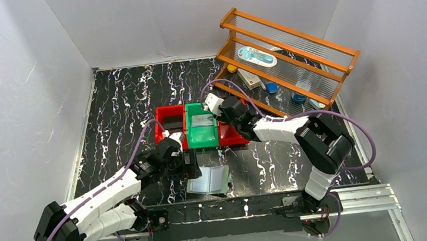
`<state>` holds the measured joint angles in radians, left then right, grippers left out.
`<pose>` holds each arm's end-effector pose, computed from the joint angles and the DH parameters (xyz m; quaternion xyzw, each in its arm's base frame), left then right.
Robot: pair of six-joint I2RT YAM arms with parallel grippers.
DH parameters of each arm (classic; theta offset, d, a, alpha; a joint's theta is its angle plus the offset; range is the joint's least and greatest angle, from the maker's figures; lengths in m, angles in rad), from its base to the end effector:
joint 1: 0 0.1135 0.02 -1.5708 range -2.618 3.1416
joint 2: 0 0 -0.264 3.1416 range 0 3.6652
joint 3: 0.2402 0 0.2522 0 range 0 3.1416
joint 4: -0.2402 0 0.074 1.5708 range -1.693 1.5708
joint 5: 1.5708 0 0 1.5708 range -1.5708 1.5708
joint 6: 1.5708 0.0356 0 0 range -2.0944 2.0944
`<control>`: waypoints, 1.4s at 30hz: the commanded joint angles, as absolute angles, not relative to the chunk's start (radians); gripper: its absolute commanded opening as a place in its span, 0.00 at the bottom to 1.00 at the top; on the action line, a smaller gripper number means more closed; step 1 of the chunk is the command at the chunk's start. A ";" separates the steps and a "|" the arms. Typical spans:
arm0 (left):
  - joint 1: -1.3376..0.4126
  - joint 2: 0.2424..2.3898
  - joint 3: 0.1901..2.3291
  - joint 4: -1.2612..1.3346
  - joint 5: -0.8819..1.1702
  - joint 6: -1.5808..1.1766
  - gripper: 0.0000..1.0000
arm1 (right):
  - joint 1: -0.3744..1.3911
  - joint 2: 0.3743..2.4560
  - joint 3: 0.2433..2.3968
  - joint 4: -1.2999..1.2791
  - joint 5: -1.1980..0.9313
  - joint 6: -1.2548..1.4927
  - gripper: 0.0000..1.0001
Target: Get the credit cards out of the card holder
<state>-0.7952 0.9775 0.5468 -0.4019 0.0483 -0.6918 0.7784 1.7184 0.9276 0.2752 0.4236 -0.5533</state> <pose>0.1344 -0.1396 0.2036 0.0569 0.9307 -0.2607 0.2502 0.2711 0.2468 0.1902 -0.4386 0.7297 -0.1252 0.5095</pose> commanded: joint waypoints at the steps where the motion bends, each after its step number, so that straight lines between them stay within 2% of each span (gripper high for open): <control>1: -0.795 0.955 0.541 -0.424 0.052 -0.695 0.89 | 0.773 1.626 0.934 0.287 0.405 -0.496 0.50; 7: -0.795 0.958 0.538 -0.420 0.055 -0.696 0.89 | 0.773 1.531 0.912 0.286 0.392 -0.431 0.53; 12: -0.794 0.958 0.540 -0.418 0.055 -0.701 0.89 | 0.772 1.443 0.915 0.225 0.363 -0.246 0.54; 16: -0.795 0.959 0.538 -0.416 0.052 -0.704 0.89 | 0.772 1.386 0.968 0.049 0.306 0.090 0.56; 20: -0.795 0.960 0.538 -0.417 0.036 -0.710 0.89 | 0.772 1.363 1.024 -0.155 0.114 0.420 0.58; 22: -0.795 0.951 0.537 -0.421 0.019 -0.716 0.89 | 0.774 1.357 1.013 -0.167 -0.031 0.547 0.56; 24: -0.795 0.935 0.539 -0.432 -0.008 -0.726 0.89 | 0.796 1.337 0.963 -0.125 -0.077 0.669 0.55; 28: -0.795 0.875 0.548 -0.491 -0.122 -0.780 0.90 | 0.915 1.314 0.902 -0.116 0.056 0.827 0.55; 36: -0.794 0.774 0.561 -0.623 -0.325 -0.879 0.94 | 1.163 1.373 1.008 -0.353 0.457 1.023 0.54; 42: -0.794 0.708 0.571 -0.719 -0.466 -0.977 0.98 | 1.256 1.449 1.057 -0.308 0.467 1.061 0.54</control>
<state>-0.7948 0.7498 0.5472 -0.6159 -0.3141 -0.8913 1.2076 1.4021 0.9890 -0.3168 0.3813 0.9737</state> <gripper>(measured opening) 0.978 0.541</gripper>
